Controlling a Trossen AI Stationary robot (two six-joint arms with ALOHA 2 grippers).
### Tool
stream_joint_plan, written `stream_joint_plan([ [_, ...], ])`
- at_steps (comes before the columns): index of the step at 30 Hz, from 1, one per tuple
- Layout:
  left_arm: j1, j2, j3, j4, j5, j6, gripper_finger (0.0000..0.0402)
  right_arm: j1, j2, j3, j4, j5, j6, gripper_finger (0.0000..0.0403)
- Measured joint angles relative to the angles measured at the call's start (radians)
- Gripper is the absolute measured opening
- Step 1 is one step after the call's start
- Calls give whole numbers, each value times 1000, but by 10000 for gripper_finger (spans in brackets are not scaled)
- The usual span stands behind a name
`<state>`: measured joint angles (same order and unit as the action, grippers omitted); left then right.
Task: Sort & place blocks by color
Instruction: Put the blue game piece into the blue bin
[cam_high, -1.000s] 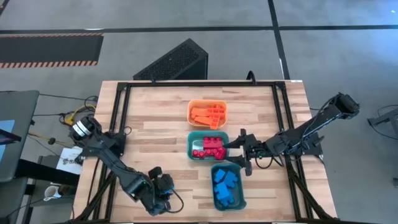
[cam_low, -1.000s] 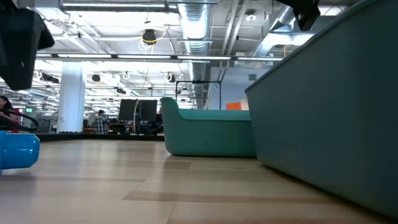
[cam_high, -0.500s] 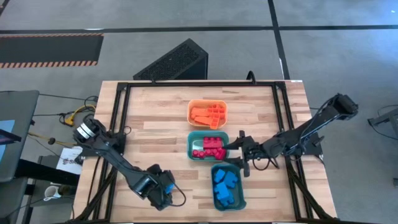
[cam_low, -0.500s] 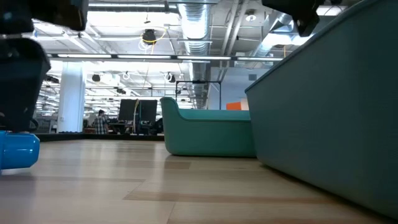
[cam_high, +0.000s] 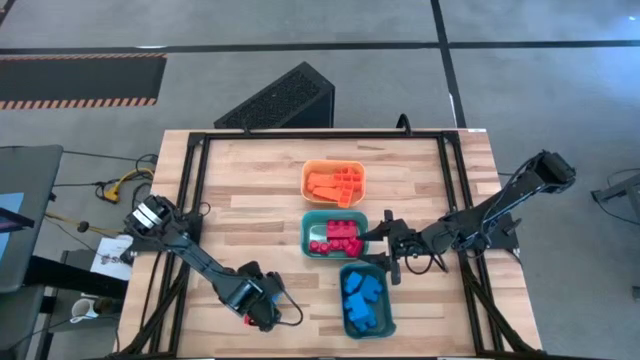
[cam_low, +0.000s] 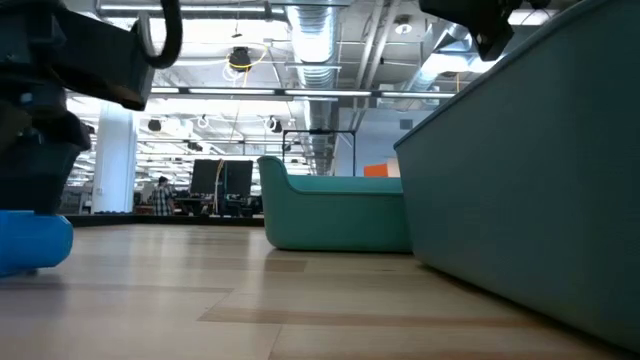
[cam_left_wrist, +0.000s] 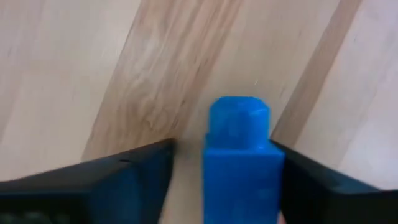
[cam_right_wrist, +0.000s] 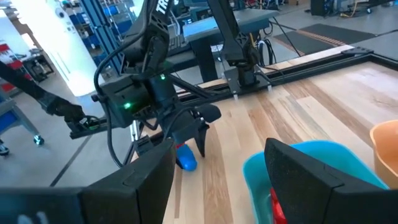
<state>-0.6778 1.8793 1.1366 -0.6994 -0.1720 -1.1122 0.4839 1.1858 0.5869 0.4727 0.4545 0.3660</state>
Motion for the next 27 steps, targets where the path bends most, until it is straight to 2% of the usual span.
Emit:
stream_joint_plan([
  [4, 14, -16, -2, 7, 10, 80, 107, 0, 0, 0, 7, 0, 0, 265],
  [5, 18, -24, -3, 20, 3, 95, 94, 0, 0, 0, 14, 0, 0, 265],
  [10, 28, -119, 3, 68, -207, 233, 99, 19, 0, 0, 127, -1, 23, 265],
  [12, 29, -154, 3, 184, -275, 356, 99, 37, 0, 0, 181, -3, -6, 265],
  [14, 39, -178, 4, 373, -304, 498, 99, 55, 0, 0, 236, -3, -55, 265],
  [17, 72, -175, 6, 698, -215, 729, 99, 78, 0, 0, 301, -4, -123, 265],
  [20, 127, -131, 6, 993, -73, 860, 99, 88, 0, 0, 333, -4, -154, 265],
  [23, 180, -85, 5, 1193, 21, 903, 99, 94, 0, 1, 347, -4, -155, 265],
  [27, 229, 8, 6, 1356, 78, 887, 99, 100, 0, 1, 353, -8, -155, 265],
])
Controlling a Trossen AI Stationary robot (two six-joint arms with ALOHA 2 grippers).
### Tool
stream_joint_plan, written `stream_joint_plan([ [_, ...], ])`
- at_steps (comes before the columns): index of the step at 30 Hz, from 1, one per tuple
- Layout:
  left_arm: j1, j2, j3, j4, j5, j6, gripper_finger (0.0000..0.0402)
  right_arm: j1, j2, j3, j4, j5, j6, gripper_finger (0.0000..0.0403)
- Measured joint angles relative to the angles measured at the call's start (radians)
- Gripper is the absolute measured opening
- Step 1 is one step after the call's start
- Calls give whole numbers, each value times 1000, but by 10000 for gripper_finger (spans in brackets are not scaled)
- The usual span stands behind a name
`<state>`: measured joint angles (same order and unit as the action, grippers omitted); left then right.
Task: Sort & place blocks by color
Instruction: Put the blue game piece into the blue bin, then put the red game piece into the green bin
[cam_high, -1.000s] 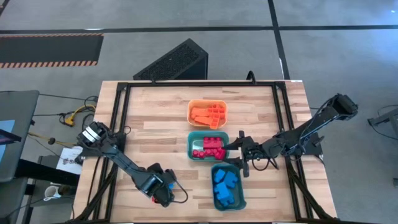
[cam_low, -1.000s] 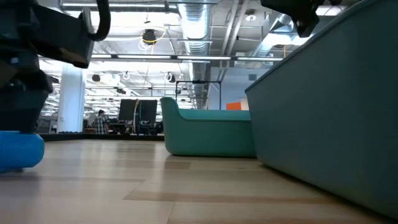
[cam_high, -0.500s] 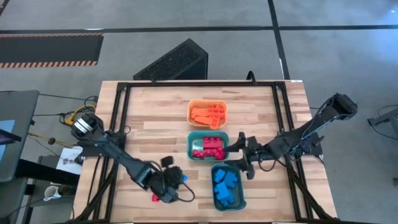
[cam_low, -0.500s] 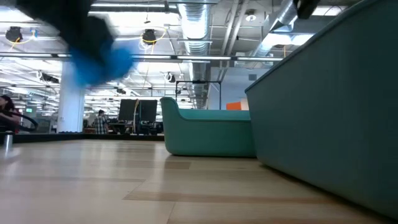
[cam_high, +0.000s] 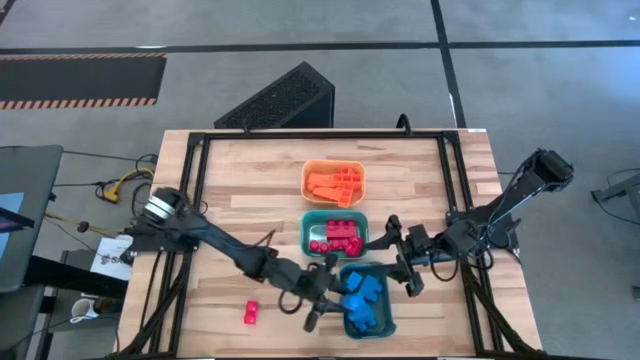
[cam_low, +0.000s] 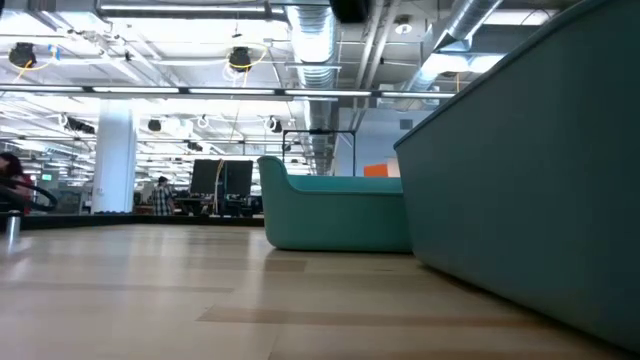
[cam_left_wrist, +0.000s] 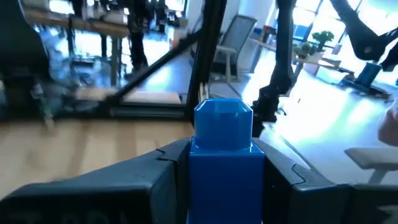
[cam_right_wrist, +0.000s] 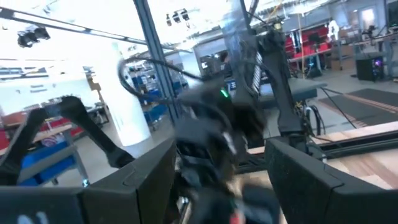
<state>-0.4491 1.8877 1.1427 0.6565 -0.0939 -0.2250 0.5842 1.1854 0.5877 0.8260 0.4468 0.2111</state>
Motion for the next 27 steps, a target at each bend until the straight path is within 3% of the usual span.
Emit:
stream_joint_plan([
  [6, 36, 159, 22, 123, 68, -105, 99, -1, 0, 0, -2, 0, -3, 265],
  [12, 46, 241, 81, 116, 68, -159, 101, -2, 0, 0, -2, 0, -3, 265],
  [14, 45, 243, 91, 104, 62, -161, 130, -2, 0, 0, -2, 0, -3, 265],
  [21, 41, 238, 97, 9, -22, -154, 297, -2, 0, 0, -2, 0, -2, 265],
  [24, 44, 230, 97, -35, -27, -159, 333, -2, 0, 0, -1, 0, -2, 265],
  [27, 48, 194, 97, -111, -26, -152, 341, -2, 0, 0, 0, 0, 4, 265],
])
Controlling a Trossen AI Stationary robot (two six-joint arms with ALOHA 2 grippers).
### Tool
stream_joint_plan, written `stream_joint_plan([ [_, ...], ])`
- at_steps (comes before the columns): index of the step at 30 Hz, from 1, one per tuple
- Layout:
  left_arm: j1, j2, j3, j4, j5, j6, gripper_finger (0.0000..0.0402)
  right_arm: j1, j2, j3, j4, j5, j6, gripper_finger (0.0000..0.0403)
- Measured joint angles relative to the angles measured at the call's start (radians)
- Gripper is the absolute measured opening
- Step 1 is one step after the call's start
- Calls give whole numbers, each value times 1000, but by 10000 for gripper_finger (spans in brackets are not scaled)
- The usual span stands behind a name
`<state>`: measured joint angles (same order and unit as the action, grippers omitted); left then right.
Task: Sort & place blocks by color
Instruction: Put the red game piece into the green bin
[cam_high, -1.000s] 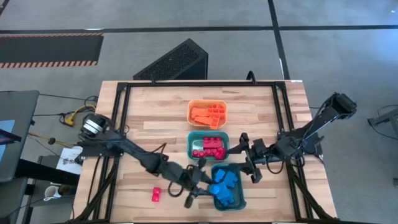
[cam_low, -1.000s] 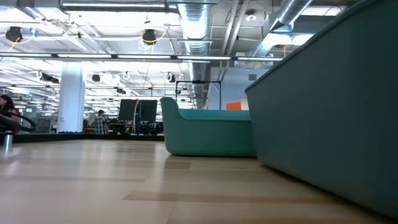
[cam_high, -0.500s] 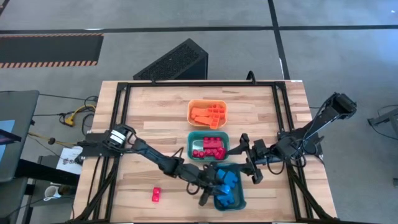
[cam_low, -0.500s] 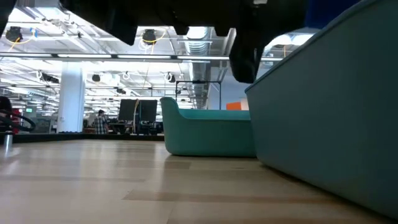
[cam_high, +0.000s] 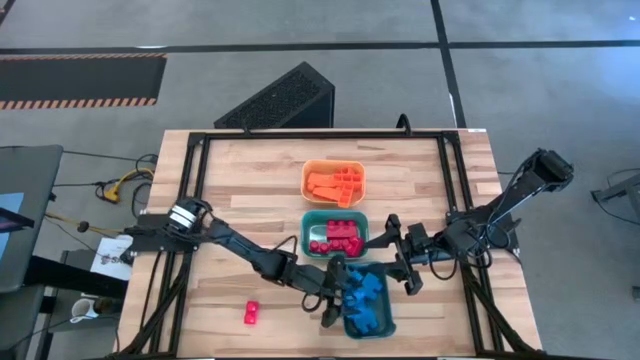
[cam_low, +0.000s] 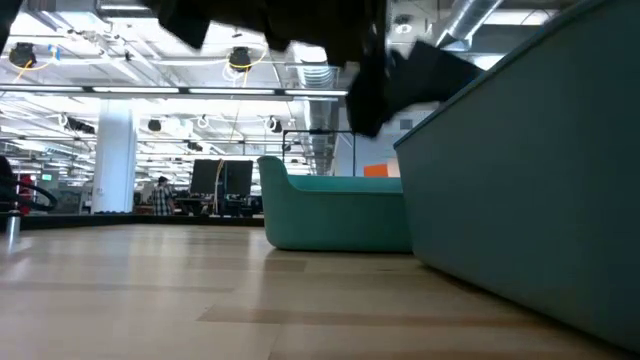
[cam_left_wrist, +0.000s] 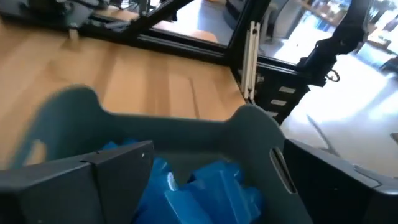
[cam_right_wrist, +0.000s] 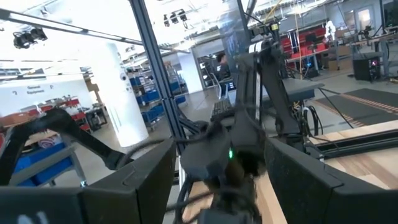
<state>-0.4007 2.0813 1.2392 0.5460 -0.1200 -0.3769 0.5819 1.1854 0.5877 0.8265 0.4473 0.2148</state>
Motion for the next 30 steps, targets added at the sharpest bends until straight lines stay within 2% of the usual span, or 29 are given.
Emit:
stream_joint_plan([
  [5, -10, -137, 1, -280, -50, 52, 330, 1, 0, 0, -2, 0, 22, 265],
  [9, -67, -264, 1, -511, -159, 61, 320, 1, 0, 0, -2, 0, 23, 265],
  [15, -220, -357, 1, -842, -346, -82, 316, 1, 0, 0, -5, 0, 23, 265],
  [19, -337, -356, 0, -993, -434, -301, 316, 0, 0, 0, -1, 1, 23, 265],
  [26, -469, -346, 0, -1180, -444, -886, 316, -2, 0, 0, 2, 4, 22, 265],
  [30, -534, -346, 0, -1309, -430, -1163, 316, -2, 0, 0, 10, 22, 21, 265],
])
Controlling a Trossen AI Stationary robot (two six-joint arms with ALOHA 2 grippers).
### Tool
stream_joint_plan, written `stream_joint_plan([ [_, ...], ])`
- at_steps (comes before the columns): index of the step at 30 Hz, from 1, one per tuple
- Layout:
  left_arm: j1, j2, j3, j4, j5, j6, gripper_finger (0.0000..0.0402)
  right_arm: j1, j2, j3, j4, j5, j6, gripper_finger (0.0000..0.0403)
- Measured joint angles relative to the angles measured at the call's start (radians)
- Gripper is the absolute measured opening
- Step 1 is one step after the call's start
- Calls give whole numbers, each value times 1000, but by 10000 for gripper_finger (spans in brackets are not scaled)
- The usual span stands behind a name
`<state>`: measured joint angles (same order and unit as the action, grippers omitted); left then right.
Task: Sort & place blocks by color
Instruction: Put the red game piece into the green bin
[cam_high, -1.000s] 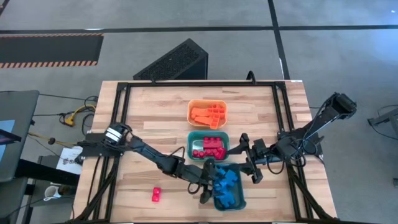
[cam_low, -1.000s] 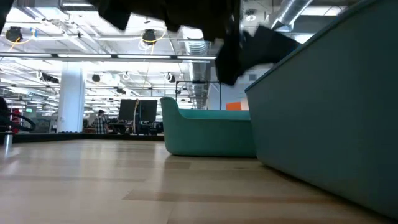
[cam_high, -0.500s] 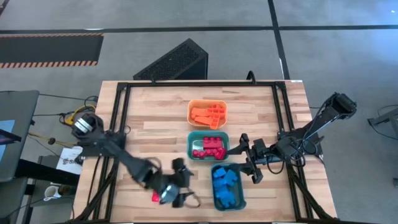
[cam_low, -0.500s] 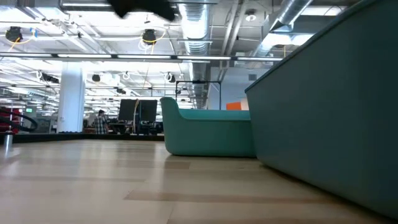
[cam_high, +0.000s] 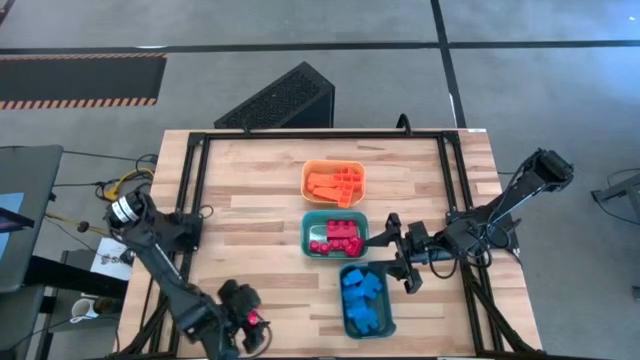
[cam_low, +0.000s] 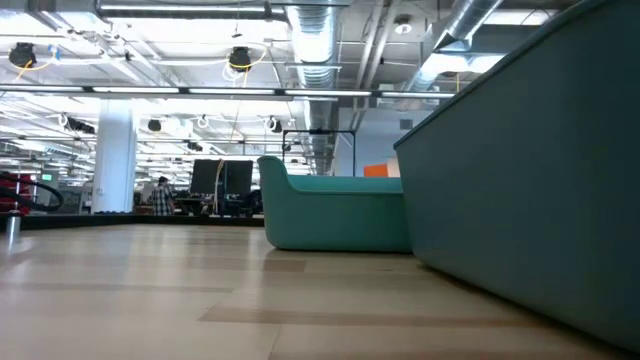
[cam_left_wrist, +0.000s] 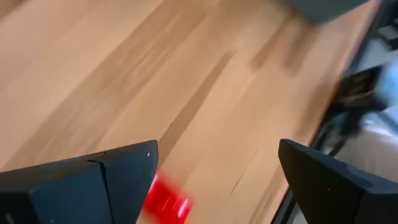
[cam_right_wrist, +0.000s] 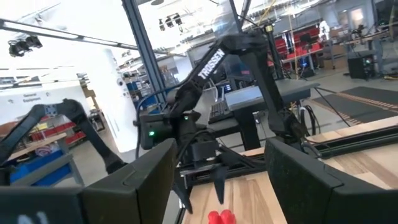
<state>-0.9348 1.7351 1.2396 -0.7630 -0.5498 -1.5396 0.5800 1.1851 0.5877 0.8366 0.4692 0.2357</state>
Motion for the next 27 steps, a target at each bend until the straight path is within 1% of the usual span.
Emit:
stream_joint_plan([
  [5, -59, 0, 0, -164, 74, -262, 315, 0, 0, 0, 1, 4, 0, 265],
  [7, -73, 0, 0, -197, 88, -330, 316, 0, 0, 0, 1, 4, 0, 265],
  [9, -77, 13, 0, -193, 92, -358, 315, 0, 0, 0, -2, 4, -2, 265],
  [11, -75, 34, 0, -183, 99, -359, 316, 0, 0, 0, -6, 4, -1, 265],
  [12, -69, 49, 0, -174, 118, -357, 316, 0, 0, 0, -6, 4, -1, 265],
  [15, -42, 114, 0, -148, 218, -328, 316, 0, 0, 0, -14, 4, -1, 265],
  [18, -17, 174, 0, -95, 275, -284, 316, 0, 0, 0, -12, 4, -1, 265],
  [21, 0, 213, 0, -71, 295, -246, 316, 0, 0, 0, -12, 4, 0, 265],
  [27, 17, 225, 4, -96, 307, -217, 314, 0, 0, 0, -14, 4, 0, 265],
])
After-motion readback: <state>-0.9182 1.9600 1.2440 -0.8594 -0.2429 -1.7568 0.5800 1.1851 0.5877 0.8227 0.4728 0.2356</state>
